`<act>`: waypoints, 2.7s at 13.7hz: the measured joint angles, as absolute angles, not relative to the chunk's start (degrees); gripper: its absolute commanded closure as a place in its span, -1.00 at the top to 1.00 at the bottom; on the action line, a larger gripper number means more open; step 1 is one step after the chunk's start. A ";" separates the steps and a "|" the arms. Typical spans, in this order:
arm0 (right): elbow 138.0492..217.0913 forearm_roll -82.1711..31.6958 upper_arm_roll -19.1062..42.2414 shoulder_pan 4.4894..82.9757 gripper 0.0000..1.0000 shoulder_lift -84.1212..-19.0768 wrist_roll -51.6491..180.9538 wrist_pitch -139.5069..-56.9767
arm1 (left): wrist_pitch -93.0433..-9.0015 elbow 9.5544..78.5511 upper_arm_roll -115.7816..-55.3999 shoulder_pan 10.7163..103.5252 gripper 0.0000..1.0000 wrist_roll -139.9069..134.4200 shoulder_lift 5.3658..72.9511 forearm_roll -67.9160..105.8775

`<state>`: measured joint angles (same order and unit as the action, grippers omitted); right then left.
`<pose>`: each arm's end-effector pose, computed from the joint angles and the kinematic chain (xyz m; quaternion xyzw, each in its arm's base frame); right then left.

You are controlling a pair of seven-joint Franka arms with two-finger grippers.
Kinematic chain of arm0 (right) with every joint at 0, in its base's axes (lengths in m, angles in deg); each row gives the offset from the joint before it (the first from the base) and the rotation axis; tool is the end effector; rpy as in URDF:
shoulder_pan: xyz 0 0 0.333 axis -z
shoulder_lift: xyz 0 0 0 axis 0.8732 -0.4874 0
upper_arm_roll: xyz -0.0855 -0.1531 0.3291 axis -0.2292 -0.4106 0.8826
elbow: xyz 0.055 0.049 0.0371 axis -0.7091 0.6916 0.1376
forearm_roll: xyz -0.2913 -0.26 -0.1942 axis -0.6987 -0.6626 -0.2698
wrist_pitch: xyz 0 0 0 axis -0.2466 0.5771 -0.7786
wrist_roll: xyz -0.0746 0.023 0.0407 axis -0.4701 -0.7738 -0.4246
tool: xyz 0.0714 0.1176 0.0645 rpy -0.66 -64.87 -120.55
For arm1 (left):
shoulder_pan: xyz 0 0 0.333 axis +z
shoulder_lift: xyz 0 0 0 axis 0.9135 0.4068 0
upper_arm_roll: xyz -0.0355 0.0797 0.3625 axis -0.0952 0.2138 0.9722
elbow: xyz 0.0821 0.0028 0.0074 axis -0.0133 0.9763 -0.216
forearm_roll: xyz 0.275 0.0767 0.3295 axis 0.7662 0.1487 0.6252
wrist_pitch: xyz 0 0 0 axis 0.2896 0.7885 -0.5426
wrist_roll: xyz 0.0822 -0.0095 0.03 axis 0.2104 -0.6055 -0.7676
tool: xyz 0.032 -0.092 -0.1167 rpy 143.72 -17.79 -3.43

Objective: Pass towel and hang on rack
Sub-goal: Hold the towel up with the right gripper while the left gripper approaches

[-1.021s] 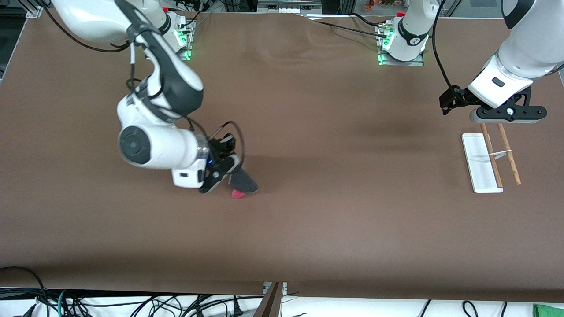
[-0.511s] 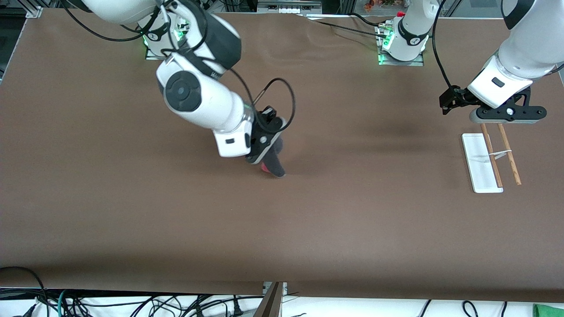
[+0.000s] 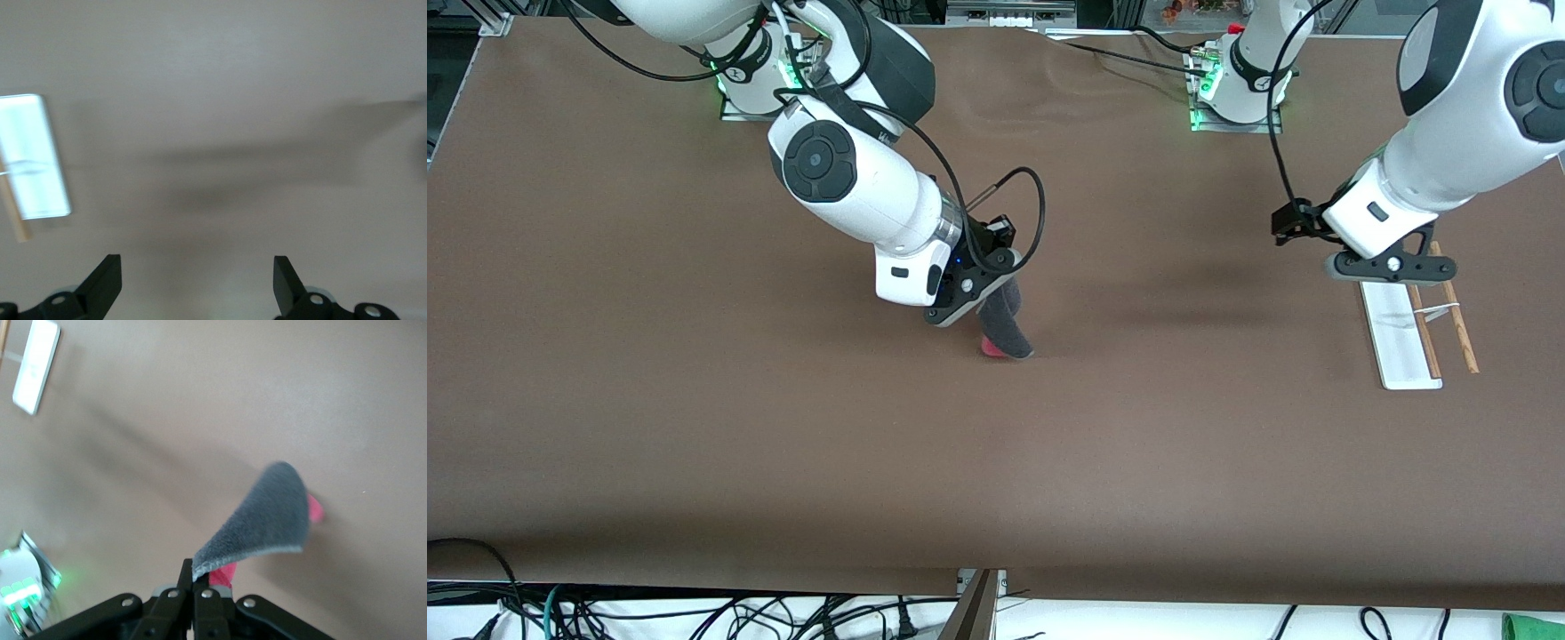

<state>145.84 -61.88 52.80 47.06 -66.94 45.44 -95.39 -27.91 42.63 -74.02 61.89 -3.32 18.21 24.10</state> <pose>0.6399 0.5274 0.4656 -0.9506 -0.2235 -0.0020 0.2155 0.5993 -0.1218 0.5204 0.9958 -0.0279 -0.0831 0.0256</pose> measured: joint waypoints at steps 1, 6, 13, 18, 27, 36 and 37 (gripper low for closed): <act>145.85 -61.92 52.87 46.50 -1.00 -67.13 43.71 -96.26 | -27.91 41.69 -74.01 61.91 1.00 -2.48 19.16 21.25; 145.90 -63.26 52.94 43.17 -1.00 -67.96 33.22 -100.77 | -28.34 37.19 -73.29 62.89 1.00 8.82 26.78 2.19; 145.90 -64.91 52.90 41.25 -1.00 -68.91 -0.42 -108.51 | -28.16 35.71 -72.89 68.84 1.00 27.73 38.03 -19.98; 145.90 -64.89 52.78 41.48 -1.00 -69.72 -18.57 -109.48 | -27.20 39.29 -72.87 70.82 1.00 32.69 45.98 -34.28; 145.89 -64.68 52.76 41.82 -1.00 -70.88 -34.20 -112.31 | -22.63 41.78 -74.09 70.41 1.00 65.87 56.28 -44.11; 145.89 -64.65 52.76 41.82 -1.00 -70.89 -34.78 -112.34 | -15.16 41.55 -76.33 70.06 0.85 67.92 68.58 -53.90; 145.89 -64.65 52.76 41.82 -1.00 -70.89 -34.78 -112.34 | -15.22 41.32 -76.42 69.80 0.84 67.89 68.58 -53.90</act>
<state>145.89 -64.65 52.76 41.82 -70.89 -34.78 -112.34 -15.22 41.32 -76.42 69.80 67.89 68.58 -53.90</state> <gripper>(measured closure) 0.982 0.044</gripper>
